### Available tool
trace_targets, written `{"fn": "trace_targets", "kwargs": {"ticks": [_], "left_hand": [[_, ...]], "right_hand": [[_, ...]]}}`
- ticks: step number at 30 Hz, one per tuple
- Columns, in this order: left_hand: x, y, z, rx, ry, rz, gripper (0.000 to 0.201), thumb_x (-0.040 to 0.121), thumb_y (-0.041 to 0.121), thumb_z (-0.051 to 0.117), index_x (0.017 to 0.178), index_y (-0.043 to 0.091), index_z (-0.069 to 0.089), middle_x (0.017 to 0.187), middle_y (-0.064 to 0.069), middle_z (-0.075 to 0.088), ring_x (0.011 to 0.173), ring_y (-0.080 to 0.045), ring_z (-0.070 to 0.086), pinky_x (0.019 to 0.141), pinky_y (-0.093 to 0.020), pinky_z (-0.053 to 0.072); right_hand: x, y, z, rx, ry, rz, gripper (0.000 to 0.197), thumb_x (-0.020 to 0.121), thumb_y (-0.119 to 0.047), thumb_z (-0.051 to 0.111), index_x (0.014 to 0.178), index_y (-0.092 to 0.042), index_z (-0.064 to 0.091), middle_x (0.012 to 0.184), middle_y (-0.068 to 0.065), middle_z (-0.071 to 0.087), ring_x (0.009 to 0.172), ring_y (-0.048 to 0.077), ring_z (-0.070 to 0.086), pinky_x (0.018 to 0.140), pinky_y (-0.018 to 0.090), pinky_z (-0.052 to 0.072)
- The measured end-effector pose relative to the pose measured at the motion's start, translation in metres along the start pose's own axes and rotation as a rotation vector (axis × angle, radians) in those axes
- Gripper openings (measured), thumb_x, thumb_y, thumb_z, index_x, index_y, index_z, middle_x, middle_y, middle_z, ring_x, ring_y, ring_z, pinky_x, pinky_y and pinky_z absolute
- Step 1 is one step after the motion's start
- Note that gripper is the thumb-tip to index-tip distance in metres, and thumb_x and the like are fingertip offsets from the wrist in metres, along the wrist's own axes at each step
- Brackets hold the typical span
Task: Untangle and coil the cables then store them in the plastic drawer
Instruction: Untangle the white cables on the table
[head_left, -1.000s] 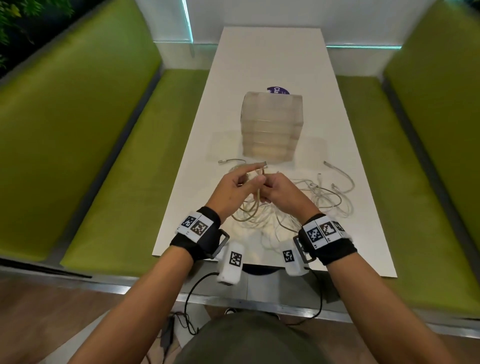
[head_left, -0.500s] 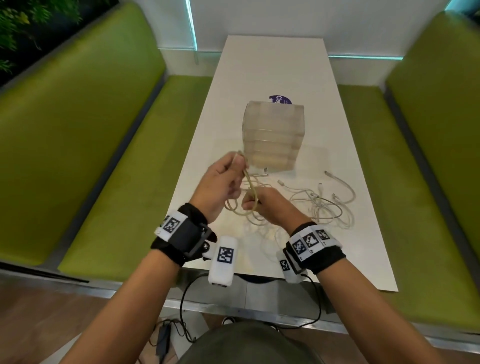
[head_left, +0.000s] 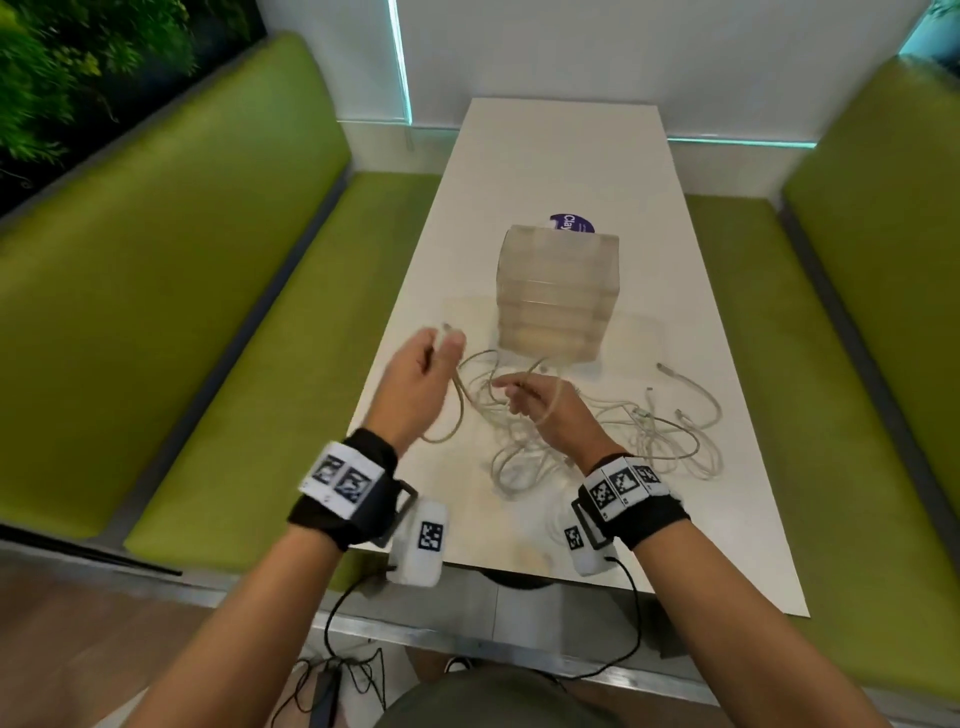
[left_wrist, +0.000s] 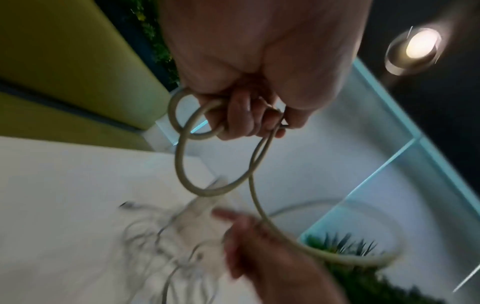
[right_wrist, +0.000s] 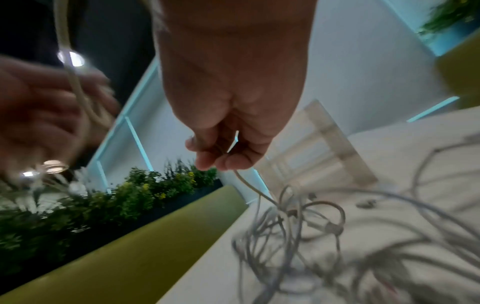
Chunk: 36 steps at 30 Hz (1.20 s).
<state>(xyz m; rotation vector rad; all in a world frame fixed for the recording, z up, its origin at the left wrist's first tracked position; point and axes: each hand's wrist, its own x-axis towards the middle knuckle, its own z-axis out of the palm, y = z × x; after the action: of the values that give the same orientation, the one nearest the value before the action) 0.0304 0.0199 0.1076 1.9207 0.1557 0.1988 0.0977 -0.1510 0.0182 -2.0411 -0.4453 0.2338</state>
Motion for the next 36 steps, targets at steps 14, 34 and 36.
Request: {"fn": "trace_targets", "kwargs": {"ticks": [14,34,36], "left_hand": [[-0.010,-0.003,0.040,0.115,-0.378,-0.095,0.029,0.097,0.024,0.050,0.068,0.029,0.054,0.046,0.013,0.041,0.043,-0.005,0.035,0.048,-0.022,0.027],[-0.016,-0.007,-0.008,-0.042,-0.136,-0.124,0.044,0.094,0.025,0.054,0.055,0.026,0.035,0.050,0.010,0.028,0.049,-0.015,0.020,0.051,-0.043,0.014],[-0.014,-0.011,-0.010,-0.038,-0.127,-0.145,0.044,0.094,0.024,0.054,0.055,0.026,0.035,0.049,0.010,0.028,0.048,-0.015,0.021,0.049,-0.040,0.015]], "right_hand": [[-0.012,-0.028,-0.010,-0.277,0.009,-0.120,0.029,0.086,-0.001,0.050,0.104,-0.010,0.070,0.091,0.008,0.068,0.083,0.020,0.058,0.076,0.034,0.046],[0.002,0.022,-0.041,-0.252,0.129,0.003,0.022,0.081,0.009,0.056,0.091,-0.009,0.063,0.101,0.000,0.052,0.089,0.018,0.055,0.082,0.027,0.048],[-0.001,0.022,-0.045,-0.201,0.138,0.020,0.031,0.078,0.014,0.052,0.089,-0.014,0.060,0.099,0.003,0.055,0.088,0.021,0.057,0.080,0.027,0.049]]}}
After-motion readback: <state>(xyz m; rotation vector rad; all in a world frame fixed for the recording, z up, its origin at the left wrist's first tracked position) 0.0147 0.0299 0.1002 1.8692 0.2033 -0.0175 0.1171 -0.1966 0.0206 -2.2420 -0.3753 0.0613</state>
